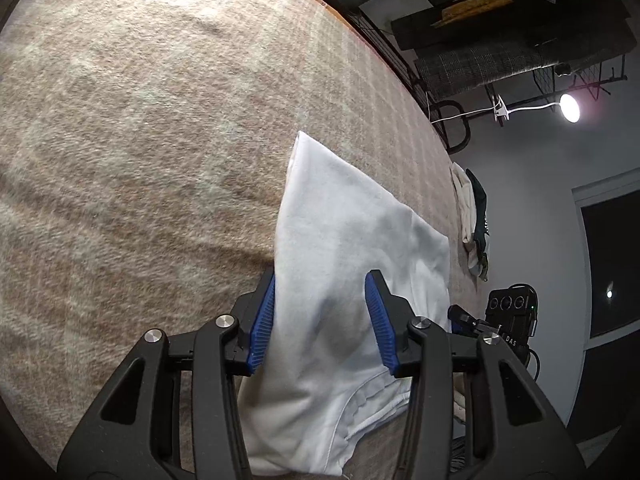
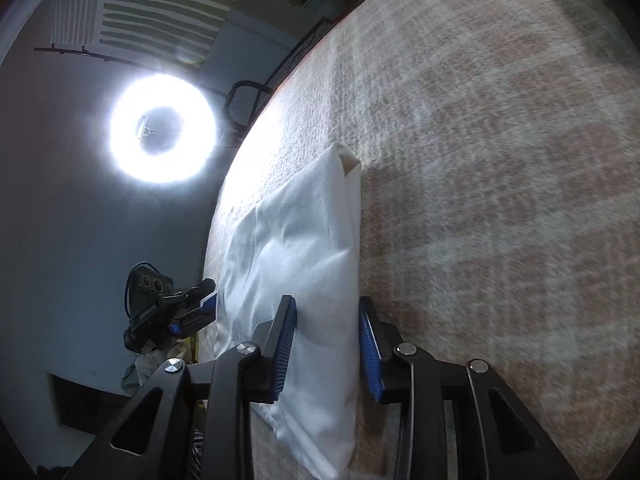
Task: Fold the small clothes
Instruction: 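Lower both tools to the folded shirt's edge and close them on it, then lift the folded shirt with both tools and carry it to the green garment stack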
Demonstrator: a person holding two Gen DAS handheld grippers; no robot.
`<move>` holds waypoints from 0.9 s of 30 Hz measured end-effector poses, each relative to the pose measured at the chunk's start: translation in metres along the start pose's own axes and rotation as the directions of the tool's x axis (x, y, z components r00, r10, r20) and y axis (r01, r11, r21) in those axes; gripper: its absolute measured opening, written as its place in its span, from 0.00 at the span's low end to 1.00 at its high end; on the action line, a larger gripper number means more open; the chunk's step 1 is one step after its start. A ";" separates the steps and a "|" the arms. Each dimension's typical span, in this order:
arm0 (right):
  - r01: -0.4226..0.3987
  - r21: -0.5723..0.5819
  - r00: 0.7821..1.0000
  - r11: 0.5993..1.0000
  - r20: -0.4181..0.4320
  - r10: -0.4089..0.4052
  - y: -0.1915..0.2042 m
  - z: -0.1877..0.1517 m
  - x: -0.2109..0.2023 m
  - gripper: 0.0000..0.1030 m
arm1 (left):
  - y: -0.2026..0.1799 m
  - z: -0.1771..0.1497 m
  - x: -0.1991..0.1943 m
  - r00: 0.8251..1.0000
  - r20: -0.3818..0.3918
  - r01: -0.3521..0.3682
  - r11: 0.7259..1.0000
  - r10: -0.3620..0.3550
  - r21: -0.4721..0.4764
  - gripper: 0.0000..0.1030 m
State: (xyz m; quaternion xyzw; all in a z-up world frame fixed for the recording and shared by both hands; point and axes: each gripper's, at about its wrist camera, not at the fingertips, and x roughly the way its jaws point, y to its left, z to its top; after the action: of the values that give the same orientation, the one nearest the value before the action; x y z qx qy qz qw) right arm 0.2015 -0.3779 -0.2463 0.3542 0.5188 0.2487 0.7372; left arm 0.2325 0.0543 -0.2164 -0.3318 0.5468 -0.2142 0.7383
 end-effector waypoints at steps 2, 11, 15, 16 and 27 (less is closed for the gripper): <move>-0.003 0.003 1.000 1.000 0.001 0.003 0.001 0.002 0.004 0.27 | 0.000 0.001 0.001 1.000 0.005 -0.003 1.000 0.003 -0.004 0.36; 0.041 0.007 0.999 0.999 0.001 -0.041 0.012 0.007 0.014 0.13 | -0.018 0.002 0.016 0.994 0.032 -0.102 0.994 0.102 0.027 0.11; 0.106 -0.032 0.994 0.994 0.013 -0.105 0.028 0.005 0.016 0.09 | -0.029 -0.001 0.018 0.990 0.050 -0.135 0.989 0.132 0.054 0.08; 0.126 -0.049 0.992 0.991 0.018 -0.125 0.033 0.004 0.017 0.09 | -0.032 -0.002 0.019 0.989 0.055 -0.144 0.988 0.140 0.060 0.08; 0.221 -0.174 0.974 0.959 0.078 -0.211 0.087 0.000 0.018 0.08 | -0.052 -0.009 0.009 0.985 0.098 -0.152 0.983 0.142 0.101 0.07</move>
State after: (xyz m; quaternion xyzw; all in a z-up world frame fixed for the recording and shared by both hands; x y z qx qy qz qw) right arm 0.2078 -0.3099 -0.1892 0.2338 0.5075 0.2025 0.8042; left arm 0.2297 0.0103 -0.1869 -0.2593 0.5234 -0.1729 0.7931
